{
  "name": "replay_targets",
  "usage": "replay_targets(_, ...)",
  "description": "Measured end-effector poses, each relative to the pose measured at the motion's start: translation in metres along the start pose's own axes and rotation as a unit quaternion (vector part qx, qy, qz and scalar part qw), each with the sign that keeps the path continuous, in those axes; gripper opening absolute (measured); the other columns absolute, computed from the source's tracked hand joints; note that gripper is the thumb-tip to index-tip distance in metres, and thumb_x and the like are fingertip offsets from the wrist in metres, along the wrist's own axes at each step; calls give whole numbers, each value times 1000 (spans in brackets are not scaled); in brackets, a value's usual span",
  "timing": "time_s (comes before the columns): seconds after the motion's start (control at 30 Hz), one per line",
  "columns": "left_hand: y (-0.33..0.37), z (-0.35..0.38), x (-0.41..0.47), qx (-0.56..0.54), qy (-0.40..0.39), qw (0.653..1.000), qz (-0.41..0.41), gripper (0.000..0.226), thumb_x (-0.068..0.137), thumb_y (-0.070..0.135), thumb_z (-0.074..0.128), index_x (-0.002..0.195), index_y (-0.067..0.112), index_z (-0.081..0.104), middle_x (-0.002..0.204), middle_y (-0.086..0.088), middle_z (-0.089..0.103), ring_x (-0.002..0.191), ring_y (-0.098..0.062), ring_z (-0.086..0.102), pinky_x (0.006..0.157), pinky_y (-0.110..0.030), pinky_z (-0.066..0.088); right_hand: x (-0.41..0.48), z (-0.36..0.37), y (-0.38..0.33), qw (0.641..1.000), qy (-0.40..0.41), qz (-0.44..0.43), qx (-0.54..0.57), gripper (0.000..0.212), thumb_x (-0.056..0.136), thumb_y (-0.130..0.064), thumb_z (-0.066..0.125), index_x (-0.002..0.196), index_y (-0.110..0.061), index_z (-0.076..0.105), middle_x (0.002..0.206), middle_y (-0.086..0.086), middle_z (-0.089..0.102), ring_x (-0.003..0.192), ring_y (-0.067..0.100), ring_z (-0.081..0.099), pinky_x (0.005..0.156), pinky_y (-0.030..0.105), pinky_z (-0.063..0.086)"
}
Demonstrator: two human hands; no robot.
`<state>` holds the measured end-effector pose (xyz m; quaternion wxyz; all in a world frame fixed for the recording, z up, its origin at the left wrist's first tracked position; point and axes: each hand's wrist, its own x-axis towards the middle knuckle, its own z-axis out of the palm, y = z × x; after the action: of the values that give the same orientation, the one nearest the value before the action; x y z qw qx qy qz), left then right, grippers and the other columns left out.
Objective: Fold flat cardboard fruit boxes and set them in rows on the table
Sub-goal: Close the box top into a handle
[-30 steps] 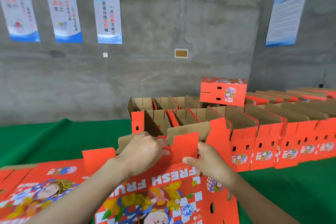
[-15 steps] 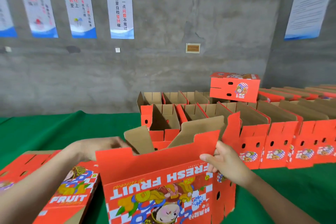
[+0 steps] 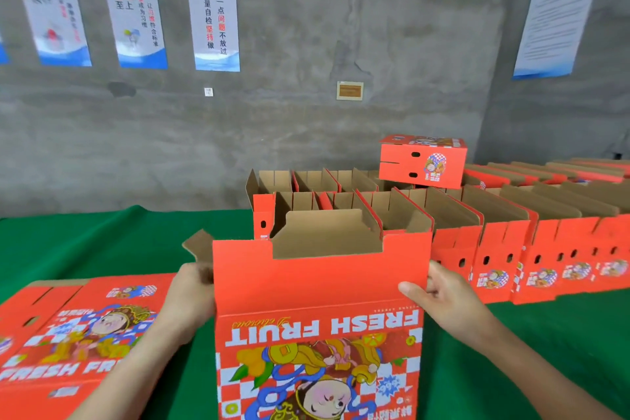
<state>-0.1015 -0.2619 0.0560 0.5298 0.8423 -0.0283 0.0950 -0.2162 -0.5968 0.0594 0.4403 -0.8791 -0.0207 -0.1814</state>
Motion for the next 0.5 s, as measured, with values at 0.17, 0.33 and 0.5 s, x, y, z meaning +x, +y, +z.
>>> replay_targets(0.17, -12, 29, -38, -117, 124, 985, 20, 29, 76, -7, 64, 92, 15, 74, 90, -4, 73, 73, 9, 60, 69, -22, 51, -12, 13, 0, 991, 113, 71, 3, 66, 83, -65, 32, 45, -12, 40, 43, 1, 45, 43, 19, 44, 49, 26, 38)
replay_targets(0.33, -24, 41, -43, -183, 164, 969, -31, 38, 88, 0, 57, 125, 3, 59, 123, -9, 63, 107, -12, 56, 100, -30, 40, -7, 22, 16, 972, 164, 145, 82, 74, 89, -41, 61, 33, -17, 19, 37, -12, 15, 34, 7, 16, 40, 17, 16)
replay_targets(0.5, -24, 34, -49, -69, 118, 991, 0, 62, 75, 23, 79, 130, 9, 55, 123, -8, 63, 105, -18, 60, 87, -29, 42, -4, 25, 22, 978, 148, 141, 33, 59, 88, -32, 65, 37, -13, 42, 88, -2, 71, 88, 15, 64, 58, 31, 44)
